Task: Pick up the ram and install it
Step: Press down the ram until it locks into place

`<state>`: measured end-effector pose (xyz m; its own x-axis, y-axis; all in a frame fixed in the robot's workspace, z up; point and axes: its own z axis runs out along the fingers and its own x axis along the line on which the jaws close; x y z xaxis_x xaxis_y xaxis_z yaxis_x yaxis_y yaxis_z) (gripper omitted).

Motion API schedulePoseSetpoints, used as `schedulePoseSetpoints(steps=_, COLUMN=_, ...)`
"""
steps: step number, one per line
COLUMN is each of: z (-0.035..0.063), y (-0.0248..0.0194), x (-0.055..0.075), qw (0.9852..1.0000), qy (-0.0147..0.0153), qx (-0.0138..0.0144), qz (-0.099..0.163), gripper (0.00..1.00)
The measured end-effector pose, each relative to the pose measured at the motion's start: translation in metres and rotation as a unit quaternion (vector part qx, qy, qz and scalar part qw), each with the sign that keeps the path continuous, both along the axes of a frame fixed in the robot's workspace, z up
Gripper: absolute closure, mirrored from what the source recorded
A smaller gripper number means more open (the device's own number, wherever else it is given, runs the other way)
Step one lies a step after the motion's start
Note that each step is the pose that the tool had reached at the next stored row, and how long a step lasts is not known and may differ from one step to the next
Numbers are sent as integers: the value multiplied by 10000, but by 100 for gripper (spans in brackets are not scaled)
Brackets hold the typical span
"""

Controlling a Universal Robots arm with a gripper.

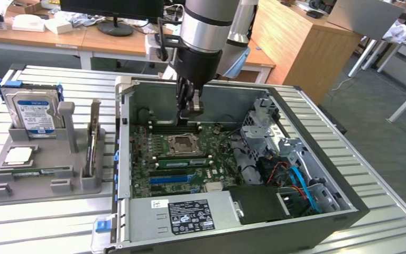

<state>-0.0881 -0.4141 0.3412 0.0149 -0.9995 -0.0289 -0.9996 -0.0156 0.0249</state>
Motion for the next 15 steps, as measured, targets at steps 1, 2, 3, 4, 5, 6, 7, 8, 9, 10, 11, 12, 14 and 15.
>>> schedulePoseSetpoints(steps=1, z=0, y=0, x=0, qw=10000, qy=0, qx=0, qz=0, gripper=90)
schedulePoseSetpoints(steps=2, z=0, y=0, x=0, qw=10000, qy=0, qx=0, qz=0, gripper=90)
schedulePoseSetpoints(steps=3, z=1, y=0, x=0, qw=10000, qy=1, qx=-1, qz=0, gripper=90)
schedulePoseSetpoints(steps=4, z=1, y=0, x=0, qw=10000, qy=1, qx=-1, qz=0, gripper=90)
schedulePoseSetpoints(steps=5, z=1, y=0, x=0, qw=10000, qy=1, qx=-1, qz=0, gripper=90)
schedulePoseSetpoints(steps=6, z=1, y=0, x=1, qw=10000, qy=1, qx=-1, qz=0, gripper=90)
schedulePoseSetpoints(steps=7, z=2, y=-1, x=5, qw=10000, qy=1, qx=-1, qz=2, gripper=90)
schedulePoseSetpoints(steps=8, z=2, y=-1, x=10, qw=10000, qy=1, qx=-2, qz=1, gripper=90)
schedulePoseSetpoints(steps=9, z=2, y=0, x=17, qw=10000, qy=2, qx=-2, qz=0, gripper=90)
schedulePoseSetpoints(steps=10, z=2, y=0, x=28, qw=10000, qy=1, qx=-1, qz=0, gripper=90)
schedulePoseSetpoints(steps=11, z=1, y=0, x=39, qw=10000, qy=1, qx=-1, qz=0, gripper=90)
schedulePoseSetpoints(steps=12, z=1, y=0, x=54, qw=10000, qy=1, qx=-1, qz=0, gripper=90)
schedulePoseSetpoints(steps=14, z=1, y=0, x=83, qw=10000, qy=1, qx=-1, qz=0, gripper=90)
schedulePoseSetpoints(steps=15, z=1, y=0, x=101, qw=10000, qy=1, qx=-1, qz=0, gripper=90)
